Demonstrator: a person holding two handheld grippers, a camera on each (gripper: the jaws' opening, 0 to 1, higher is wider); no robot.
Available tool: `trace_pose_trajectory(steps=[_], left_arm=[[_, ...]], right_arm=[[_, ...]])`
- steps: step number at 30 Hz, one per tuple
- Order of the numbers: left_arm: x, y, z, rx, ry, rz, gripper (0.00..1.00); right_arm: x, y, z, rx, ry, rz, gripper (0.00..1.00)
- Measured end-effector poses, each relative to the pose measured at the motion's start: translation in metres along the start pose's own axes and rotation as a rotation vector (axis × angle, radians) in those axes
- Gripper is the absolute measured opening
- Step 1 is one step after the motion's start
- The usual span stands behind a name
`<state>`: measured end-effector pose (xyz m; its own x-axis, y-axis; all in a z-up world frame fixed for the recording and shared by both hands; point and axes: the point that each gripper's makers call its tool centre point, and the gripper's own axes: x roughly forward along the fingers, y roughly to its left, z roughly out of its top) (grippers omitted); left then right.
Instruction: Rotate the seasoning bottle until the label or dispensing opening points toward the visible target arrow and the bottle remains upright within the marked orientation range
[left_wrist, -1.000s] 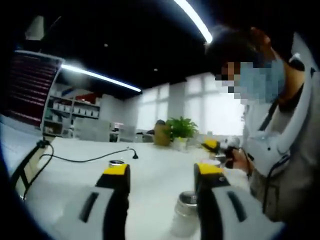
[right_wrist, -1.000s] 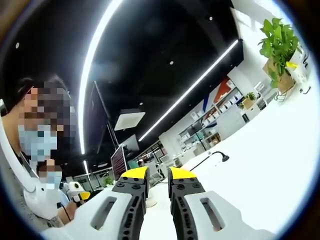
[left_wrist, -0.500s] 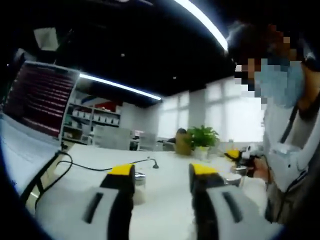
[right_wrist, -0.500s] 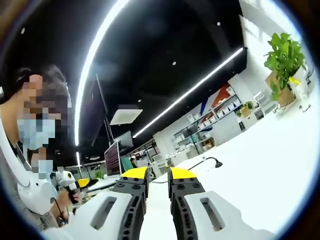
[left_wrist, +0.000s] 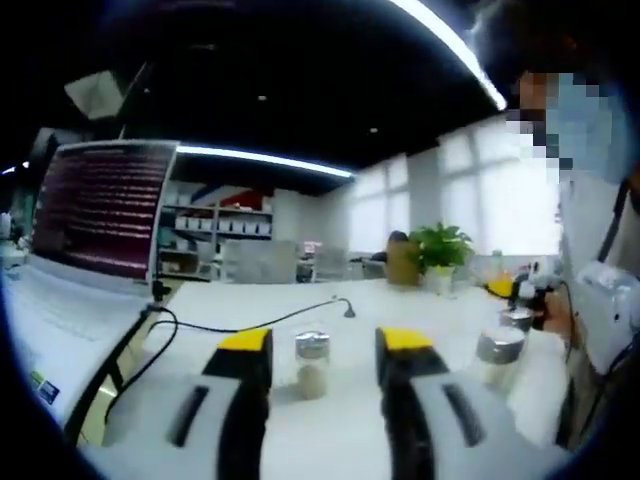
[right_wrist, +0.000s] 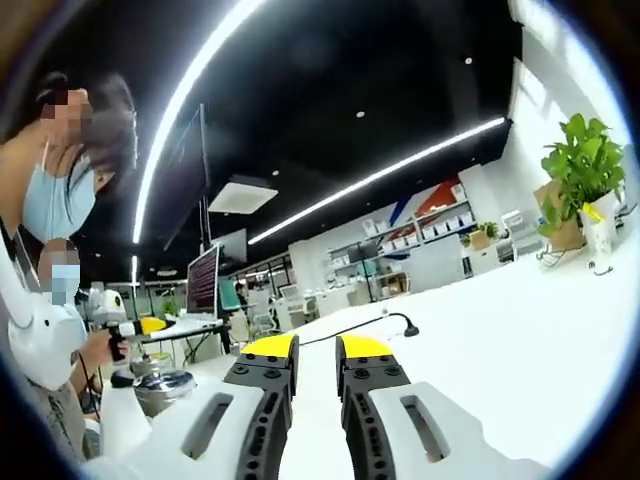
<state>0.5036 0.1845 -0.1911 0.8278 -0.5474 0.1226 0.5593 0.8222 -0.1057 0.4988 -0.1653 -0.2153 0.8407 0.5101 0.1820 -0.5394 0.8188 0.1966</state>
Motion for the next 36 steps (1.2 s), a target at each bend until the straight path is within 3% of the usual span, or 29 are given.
trace_pose_trajectory(steps=[2,3,5,8,13,19,21,25,31,32,34,36], left_arm=[[0.002,-0.015,0.012,-0.119,-0.044,-0.086,0.44],[0.005,-0.016,0.014,-0.136,-0.049,-0.103,0.45],[0.010,-0.008,0.011,-0.079,-0.021,-0.073,0.44],[0.026,0.008,-0.006,0.044,0.074,-0.028,0.45],[0.063,0.020,-0.030,0.020,0.149,-0.035,0.48],[0.092,0.029,-0.031,0.093,0.145,0.002,0.51],[0.098,0.025,-0.044,0.103,0.193,-0.040,0.52],[0.108,0.028,-0.061,0.118,0.238,-0.030,0.52],[0.120,0.035,-0.067,0.137,0.225,0.008,0.52],[0.121,0.037,-0.068,0.146,0.224,0.014,0.52],[0.123,0.039,-0.069,0.150,0.224,0.017,0.52],[0.124,0.041,-0.069,0.139,0.220,0.017,0.52]], right_arm=[[0.000,-0.002,-0.001,-0.008,0.004,-0.003,0.13],[0.001,-0.002,-0.001,0.002,0.000,-0.002,0.14],[0.002,-0.004,-0.001,0.028,-0.012,0.001,0.14],[0.002,-0.006,-0.001,0.046,-0.020,-0.007,0.14],[-0.004,-0.005,-0.001,0.052,-0.015,-0.006,0.14],[-0.011,-0.014,-0.005,0.069,-0.012,-0.033,0.14],[-0.011,-0.016,-0.004,0.065,-0.018,-0.039,0.14],[-0.012,-0.024,0.003,0.063,-0.032,-0.057,0.14],[-0.008,-0.029,-0.003,0.070,-0.026,-0.054,0.14],[-0.007,-0.028,-0.003,0.112,-0.036,-0.052,0.13],[-0.006,-0.025,0.003,0.157,-0.068,-0.028,0.14],[-0.005,-0.020,0.007,0.142,-0.073,-0.018,0.14]])
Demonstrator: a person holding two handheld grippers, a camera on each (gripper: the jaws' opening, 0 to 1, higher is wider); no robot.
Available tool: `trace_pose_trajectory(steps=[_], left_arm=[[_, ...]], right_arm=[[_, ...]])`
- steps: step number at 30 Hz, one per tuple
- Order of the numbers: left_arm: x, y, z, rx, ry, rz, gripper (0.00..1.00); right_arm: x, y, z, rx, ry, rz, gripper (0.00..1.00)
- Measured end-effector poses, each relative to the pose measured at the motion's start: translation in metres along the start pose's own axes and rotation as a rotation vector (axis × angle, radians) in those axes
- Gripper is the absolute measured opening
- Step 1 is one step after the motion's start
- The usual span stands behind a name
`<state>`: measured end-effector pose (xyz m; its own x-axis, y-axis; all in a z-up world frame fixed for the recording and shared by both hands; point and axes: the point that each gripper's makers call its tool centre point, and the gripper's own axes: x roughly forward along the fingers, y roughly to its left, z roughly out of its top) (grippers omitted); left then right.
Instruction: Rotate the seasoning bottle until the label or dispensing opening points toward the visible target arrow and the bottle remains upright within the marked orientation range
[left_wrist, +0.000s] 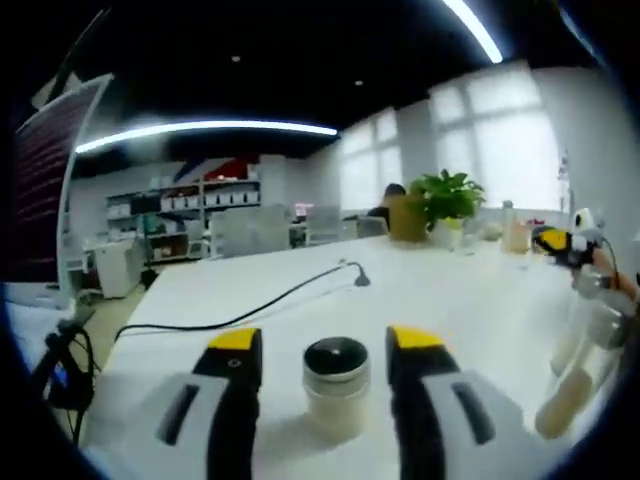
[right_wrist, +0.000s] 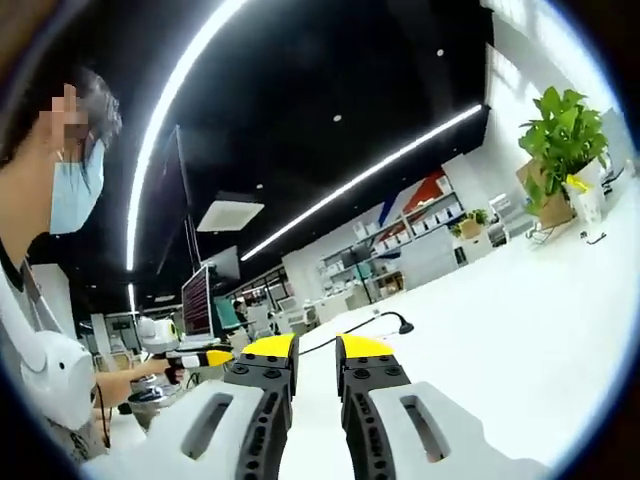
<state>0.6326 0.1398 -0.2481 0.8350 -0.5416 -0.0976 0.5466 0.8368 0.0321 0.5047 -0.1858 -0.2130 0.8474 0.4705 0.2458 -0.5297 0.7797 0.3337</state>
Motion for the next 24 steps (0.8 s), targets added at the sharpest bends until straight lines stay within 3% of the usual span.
trace_pose_trajectory(steps=[4,9,24], left_arm=[[0.005,0.003,-0.005,-0.046,0.015,-0.004,0.52],[0.007,0.000,-0.011,-0.019,0.029,0.012,0.52],[0.019,0.001,-0.016,-0.059,0.053,-0.005,0.55]], right_arm=[[0.000,0.011,0.004,-0.026,-0.007,0.022,0.14],[0.000,0.007,0.005,-0.016,-0.017,0.023,0.14],[0.003,0.001,0.011,-0.020,-0.019,0.015,0.14]])
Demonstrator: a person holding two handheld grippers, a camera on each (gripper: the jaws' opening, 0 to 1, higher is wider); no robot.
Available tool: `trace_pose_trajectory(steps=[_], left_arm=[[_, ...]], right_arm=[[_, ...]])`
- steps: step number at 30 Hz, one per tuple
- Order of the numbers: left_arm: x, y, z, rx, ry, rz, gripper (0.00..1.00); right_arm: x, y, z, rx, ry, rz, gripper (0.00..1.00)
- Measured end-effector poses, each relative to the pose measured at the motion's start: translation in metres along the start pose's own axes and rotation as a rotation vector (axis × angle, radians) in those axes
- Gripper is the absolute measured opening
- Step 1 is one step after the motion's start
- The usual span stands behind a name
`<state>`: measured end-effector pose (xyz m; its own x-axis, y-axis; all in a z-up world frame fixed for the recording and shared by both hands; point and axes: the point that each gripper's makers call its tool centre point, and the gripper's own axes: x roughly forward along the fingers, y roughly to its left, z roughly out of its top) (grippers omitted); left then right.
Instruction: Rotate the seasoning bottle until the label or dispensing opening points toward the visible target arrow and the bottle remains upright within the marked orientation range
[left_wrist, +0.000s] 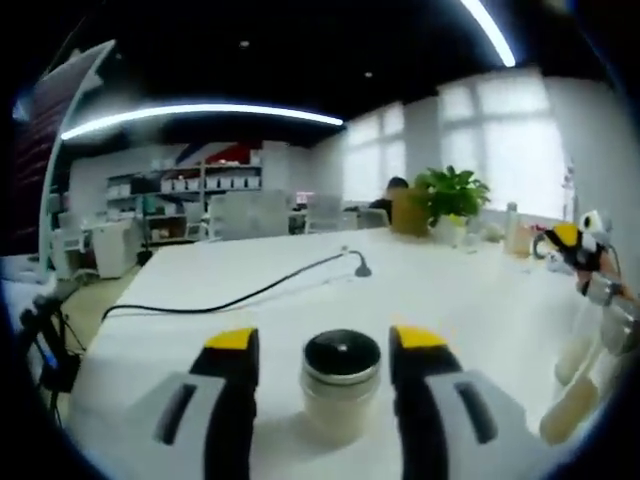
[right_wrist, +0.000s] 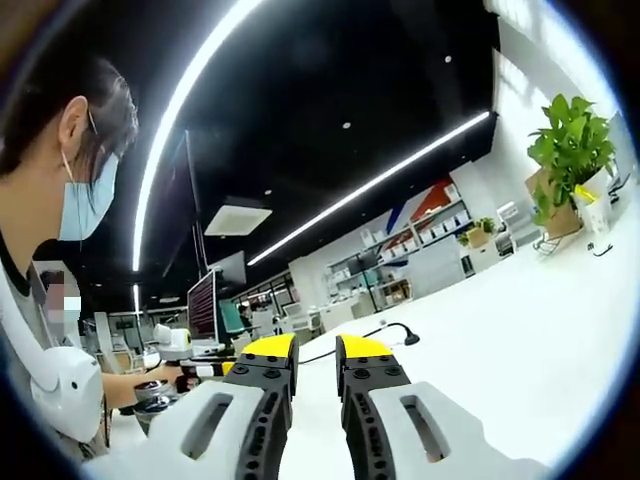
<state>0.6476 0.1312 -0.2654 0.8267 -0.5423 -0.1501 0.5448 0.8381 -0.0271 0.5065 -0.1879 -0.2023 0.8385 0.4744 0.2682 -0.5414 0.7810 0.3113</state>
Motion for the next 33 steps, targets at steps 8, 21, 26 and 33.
trace_pose_trajectory(steps=[8,21,26,33], left_arm=[[0.005,-0.009,-0.006,0.035,0.019,-0.018,0.49],[0.013,-0.011,-0.007,0.090,0.059,-0.020,0.36],[0.014,-0.010,-0.008,0.087,0.073,-0.046,0.35],[0.013,-0.009,-0.007,0.082,0.063,-0.055,0.35]], right_arm=[[0.001,-0.003,0.005,-0.004,-0.003,-0.004,0.13],[-0.003,-0.005,0.005,0.017,-0.022,-0.010,0.13],[-0.005,-0.007,0.003,0.025,-0.021,-0.009,0.13],[-0.005,-0.004,0.007,0.042,-0.035,0.003,0.13]])
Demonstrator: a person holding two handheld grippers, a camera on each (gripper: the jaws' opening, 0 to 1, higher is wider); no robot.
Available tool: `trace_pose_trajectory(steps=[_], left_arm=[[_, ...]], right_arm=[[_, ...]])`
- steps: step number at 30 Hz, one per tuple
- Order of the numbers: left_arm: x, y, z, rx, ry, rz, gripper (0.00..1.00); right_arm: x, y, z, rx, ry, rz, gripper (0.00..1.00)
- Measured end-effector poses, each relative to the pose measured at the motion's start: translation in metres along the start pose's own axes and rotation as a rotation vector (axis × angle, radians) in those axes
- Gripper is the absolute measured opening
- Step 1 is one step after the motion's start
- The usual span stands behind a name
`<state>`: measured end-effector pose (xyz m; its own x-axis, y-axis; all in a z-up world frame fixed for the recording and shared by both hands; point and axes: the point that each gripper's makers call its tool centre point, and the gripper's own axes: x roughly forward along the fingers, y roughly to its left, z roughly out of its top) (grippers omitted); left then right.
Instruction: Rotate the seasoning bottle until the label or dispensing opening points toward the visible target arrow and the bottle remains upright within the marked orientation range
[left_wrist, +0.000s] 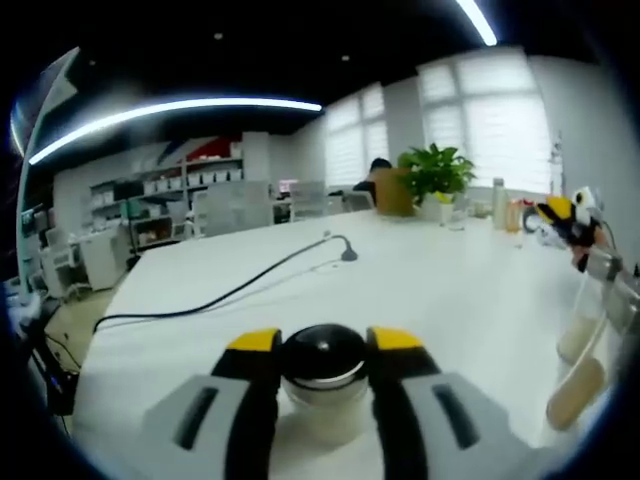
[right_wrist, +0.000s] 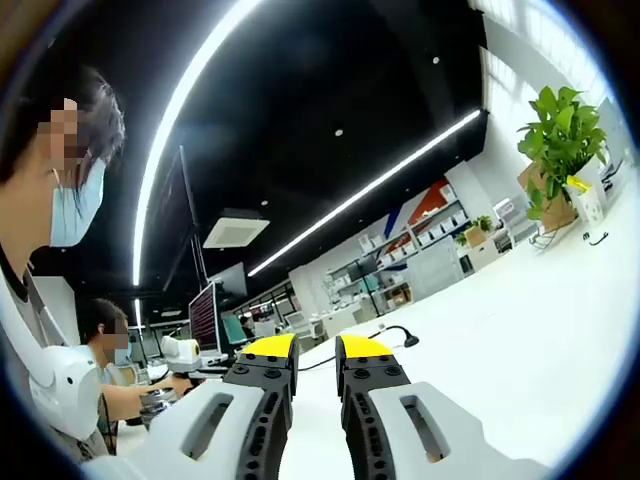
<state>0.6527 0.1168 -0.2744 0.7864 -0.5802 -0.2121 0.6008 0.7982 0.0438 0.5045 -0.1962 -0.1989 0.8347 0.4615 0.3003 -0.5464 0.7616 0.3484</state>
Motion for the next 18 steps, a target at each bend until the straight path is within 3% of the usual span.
trace_pose_trajectory(steps=[9,18], left_arm=[[-0.012,0.003,0.002,-0.054,-0.023,0.006,0.35],[-0.056,0.010,0.022,-0.042,-0.089,0.058,0.35]], right_arm=[[-0.007,0.002,0.004,-0.004,-0.010,-0.005,0.13],[-0.008,0.011,0.004,-0.005,-0.016,0.016,0.13]])
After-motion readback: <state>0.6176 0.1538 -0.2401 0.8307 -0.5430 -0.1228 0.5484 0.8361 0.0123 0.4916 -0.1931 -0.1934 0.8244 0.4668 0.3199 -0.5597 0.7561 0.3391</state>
